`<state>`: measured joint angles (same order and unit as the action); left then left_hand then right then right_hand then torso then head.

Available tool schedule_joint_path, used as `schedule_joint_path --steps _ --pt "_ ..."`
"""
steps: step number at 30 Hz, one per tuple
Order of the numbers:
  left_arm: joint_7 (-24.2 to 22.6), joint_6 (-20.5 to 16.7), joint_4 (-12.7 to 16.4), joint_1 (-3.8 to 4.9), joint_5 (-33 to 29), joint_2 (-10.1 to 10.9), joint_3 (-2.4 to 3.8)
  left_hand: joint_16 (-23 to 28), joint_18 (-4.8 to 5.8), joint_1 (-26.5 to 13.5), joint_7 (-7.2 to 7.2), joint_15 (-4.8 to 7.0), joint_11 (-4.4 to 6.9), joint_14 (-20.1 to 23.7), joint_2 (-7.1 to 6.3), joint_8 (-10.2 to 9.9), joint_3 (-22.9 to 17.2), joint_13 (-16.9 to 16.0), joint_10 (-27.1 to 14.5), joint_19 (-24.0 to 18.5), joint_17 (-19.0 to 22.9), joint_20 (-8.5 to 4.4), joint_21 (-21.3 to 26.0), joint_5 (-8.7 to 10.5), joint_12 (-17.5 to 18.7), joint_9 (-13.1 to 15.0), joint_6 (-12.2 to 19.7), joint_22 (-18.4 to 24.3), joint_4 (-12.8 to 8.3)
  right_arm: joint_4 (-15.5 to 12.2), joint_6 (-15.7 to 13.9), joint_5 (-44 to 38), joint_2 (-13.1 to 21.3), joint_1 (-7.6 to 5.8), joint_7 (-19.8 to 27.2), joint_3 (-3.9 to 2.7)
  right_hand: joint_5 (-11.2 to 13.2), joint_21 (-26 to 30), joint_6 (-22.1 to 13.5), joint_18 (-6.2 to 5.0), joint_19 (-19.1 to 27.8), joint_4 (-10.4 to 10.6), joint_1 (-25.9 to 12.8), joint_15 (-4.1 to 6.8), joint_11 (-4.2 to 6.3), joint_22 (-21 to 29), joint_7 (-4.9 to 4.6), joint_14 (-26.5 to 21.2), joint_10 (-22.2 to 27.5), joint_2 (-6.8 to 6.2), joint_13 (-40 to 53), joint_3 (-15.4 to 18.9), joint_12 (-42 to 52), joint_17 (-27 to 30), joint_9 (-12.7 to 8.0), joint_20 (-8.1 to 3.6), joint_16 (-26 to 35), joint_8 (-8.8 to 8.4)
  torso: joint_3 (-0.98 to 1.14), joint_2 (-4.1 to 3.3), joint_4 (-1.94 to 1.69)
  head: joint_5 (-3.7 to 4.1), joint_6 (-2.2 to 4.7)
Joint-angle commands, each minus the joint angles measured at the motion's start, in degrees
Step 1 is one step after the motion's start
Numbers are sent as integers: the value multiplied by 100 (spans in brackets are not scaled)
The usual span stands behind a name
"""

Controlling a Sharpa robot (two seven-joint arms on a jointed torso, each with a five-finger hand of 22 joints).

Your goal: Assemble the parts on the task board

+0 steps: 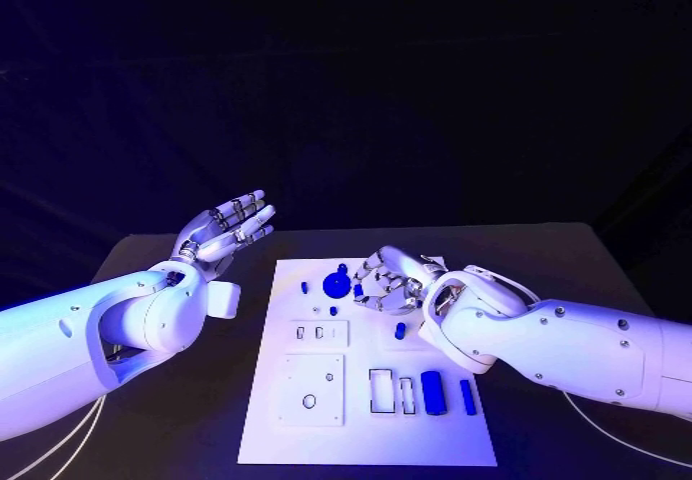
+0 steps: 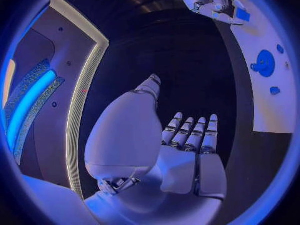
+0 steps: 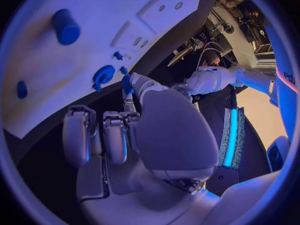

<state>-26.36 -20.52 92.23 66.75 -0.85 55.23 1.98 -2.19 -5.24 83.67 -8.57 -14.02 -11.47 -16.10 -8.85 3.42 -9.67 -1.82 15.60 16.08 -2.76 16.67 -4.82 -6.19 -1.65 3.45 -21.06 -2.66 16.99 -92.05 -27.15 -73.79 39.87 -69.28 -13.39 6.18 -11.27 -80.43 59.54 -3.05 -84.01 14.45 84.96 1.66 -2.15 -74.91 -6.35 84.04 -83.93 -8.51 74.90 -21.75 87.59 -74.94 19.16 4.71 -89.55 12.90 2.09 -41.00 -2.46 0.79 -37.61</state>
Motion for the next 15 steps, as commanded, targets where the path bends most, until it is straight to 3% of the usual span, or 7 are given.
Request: schedule_joint_path --steps 1,5,11,15 --pt "-9 56 -7 5 -5 -24 -3 -25 42 3 -508 11 -11 -36 65 11 -37 -10 28 59 -6 -1 -40 21 -25 8 -62 1 -1 8 11 -404 -139 79 -381 10 -25 32 -6 44 -19 -6 -40 22 25 -686 -9 578 -384 -3 1223 -55 -12 -1425 83 -42 -21 104 -21 14 -12 -23 -44" --pt "-10 59 -17 6 -5 -65 -8 -24 40 1 -510 12 -12 -27 61 12 -35 -10 34 60 -4 -1 -41 22 -26 9 -65 1 -1 43 43 -577 -329 232 -543 22 -37 44 -19 42 -14 -12 -73 20 19 -679 -16 575 -368 -27 1203 -75 -31 -1410 88 -42 -16 111 -40 14 -29 -27 -60" --pt "-5 65 -38 6 -5 -111 -11 -23 38 -1 -510 14 -12 -23 60 12 -35 -10 37 64 -3 -1 -43 22 -26 8 -62 1 0 197 153 -725 -613 428 -737 29 -41 66 -28 37 -4 -6 -146 16 15 -665 -20 572 -359 -66 1192 -93 -43 -1399 98 -40 -13 127 -11 2 -1 -84 -108" --pt "0 69 -51 6 -6 -137 -12 -26 32 -3 -510 15 -12 -40 58 12 -34 -10 34 144 -6 -2 -70 23 -25 8 -64 -12 0 309 213 -752 -749 505 -831 31 -38 73 -28 35 -2 -2 -192 16 15 -661 -17 571 -359 -95 1191 -99 -44 -1393 105 -39 -11 140 -18 3 -9 -51 -125"
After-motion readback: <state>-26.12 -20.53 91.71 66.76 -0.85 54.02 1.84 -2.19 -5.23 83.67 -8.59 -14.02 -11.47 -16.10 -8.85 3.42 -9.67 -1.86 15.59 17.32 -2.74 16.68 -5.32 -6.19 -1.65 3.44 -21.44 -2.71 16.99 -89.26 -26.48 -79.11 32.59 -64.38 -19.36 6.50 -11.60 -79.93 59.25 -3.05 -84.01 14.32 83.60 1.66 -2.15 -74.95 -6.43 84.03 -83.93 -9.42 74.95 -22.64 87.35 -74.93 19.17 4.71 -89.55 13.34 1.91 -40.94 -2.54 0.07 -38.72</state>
